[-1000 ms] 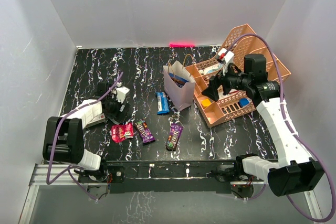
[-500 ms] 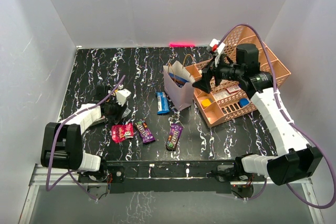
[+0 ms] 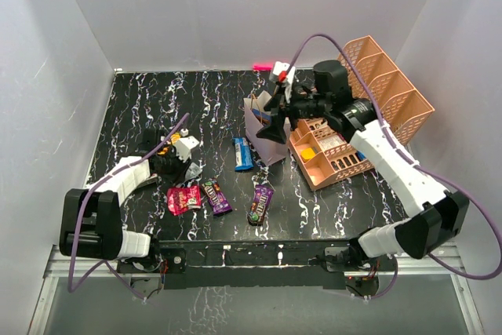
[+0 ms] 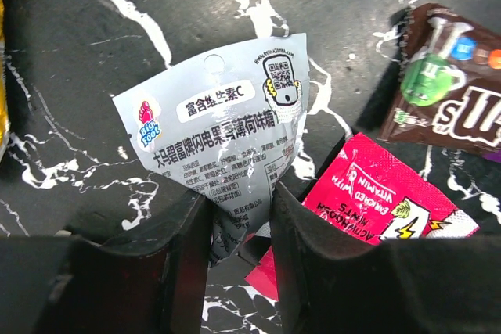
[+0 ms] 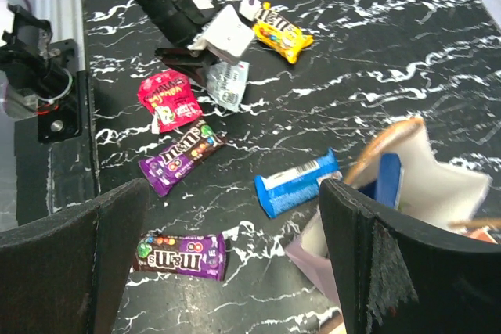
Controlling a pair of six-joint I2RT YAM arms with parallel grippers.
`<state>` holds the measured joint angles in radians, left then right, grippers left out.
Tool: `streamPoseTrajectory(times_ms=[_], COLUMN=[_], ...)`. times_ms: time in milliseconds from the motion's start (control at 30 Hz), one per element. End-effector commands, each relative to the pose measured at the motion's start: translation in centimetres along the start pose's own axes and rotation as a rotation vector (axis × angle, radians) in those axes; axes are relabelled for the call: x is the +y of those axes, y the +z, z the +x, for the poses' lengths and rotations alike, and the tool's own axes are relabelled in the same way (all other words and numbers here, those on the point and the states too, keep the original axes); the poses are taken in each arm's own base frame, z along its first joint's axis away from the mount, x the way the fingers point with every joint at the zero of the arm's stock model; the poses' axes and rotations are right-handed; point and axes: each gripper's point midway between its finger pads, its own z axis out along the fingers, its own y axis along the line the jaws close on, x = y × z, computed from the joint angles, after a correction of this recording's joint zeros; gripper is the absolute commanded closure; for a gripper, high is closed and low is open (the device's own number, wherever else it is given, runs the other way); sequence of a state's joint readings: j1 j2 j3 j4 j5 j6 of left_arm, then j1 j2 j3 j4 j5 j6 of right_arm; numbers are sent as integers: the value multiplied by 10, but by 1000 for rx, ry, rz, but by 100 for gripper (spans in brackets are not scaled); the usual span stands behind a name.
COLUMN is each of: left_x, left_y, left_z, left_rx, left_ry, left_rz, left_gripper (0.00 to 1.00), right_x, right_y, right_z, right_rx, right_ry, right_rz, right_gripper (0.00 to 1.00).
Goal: Place the snacks into the paper bag
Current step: Pick up the snack from the center of the board.
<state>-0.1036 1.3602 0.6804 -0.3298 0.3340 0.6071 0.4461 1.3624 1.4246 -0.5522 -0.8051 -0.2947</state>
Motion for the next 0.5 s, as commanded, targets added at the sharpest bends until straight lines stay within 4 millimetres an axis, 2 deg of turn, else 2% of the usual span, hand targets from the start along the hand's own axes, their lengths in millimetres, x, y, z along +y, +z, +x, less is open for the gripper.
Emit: streamPoseTrajectory(times_ms=[0, 233, 433, 467], left_x=[-15, -36, -47, -50], left_y=[-13, -37, -82, -97], left_z=[-27, -67, -110, -122], left_rx=[-106, -262, -399, -448], left_ry=[60, 130, 199, 230], left_rz=[84, 204, 247, 241], left_gripper=[70, 72, 72, 72], right_x=[14, 42, 58, 57], right_y=[20, 59, 98, 111], right_z=[-31, -12, 5, 5], right_rx=[-64, -22, 28, 30], right_ry=[-98, -83, -19, 46], right_rz=[-70, -173, -194, -165], right_gripper=[7, 8, 9, 10])
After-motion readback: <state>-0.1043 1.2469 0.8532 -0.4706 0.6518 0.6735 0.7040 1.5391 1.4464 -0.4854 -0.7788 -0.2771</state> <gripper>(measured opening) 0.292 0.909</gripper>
